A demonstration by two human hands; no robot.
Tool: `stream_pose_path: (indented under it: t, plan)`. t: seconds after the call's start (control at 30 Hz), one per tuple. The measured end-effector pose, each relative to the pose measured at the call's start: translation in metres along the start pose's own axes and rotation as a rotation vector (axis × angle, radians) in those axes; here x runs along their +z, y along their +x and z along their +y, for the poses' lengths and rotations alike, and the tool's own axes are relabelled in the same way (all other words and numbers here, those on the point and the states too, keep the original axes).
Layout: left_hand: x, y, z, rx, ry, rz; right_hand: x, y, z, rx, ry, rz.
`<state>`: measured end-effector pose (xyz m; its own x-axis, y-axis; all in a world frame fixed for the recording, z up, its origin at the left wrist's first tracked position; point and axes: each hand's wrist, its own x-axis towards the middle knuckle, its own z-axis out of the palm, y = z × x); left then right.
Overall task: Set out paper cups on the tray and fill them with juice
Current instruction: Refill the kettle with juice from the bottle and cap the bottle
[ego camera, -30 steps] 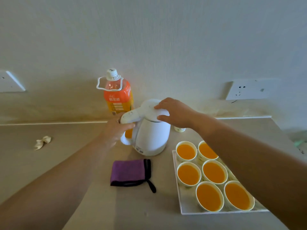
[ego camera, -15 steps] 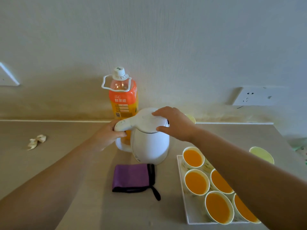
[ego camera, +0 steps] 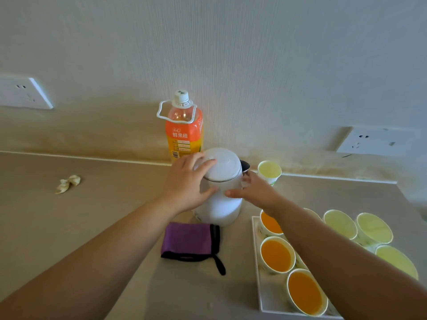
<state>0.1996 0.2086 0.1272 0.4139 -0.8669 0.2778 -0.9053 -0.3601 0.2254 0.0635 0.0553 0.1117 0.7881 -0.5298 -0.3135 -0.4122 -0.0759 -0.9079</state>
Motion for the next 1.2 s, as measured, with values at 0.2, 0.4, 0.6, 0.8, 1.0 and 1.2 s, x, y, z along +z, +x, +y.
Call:
stream_pose_path:
  t: [0.2, 0.4, 0.6, 0.8, 1.0, 1.2]
  plan:
    - [0.004, 0.005, 0.002, -0.010, 0.004, 0.084, 0.004, -0.001, 0.003, -0.005, -0.011, 0.039]
    - [0.002, -0.002, 0.002, -0.082, -0.333, 0.140, 0.000, -0.006, 0.004, -0.045, 0.028, 0.013]
    - [-0.018, -0.010, 0.004, -0.329, -0.977, 0.156, -0.013, -0.009, 0.000, -0.031, 0.009, -0.102]
    - [-0.040, 0.011, -0.030, -0.657, -1.034, 0.215, -0.041, 0.000, -0.047, -0.021, -0.035, 0.266]
    - [-0.053, 0.052, -0.055, -0.665, -1.027, 0.138, -0.005, 0.036, -0.160, -0.382, -0.289, 0.187]
    - [-0.045, 0.085, -0.047, -0.500, -0.883, 0.186, 0.044, 0.077, -0.218, -0.549, -0.893, 0.204]
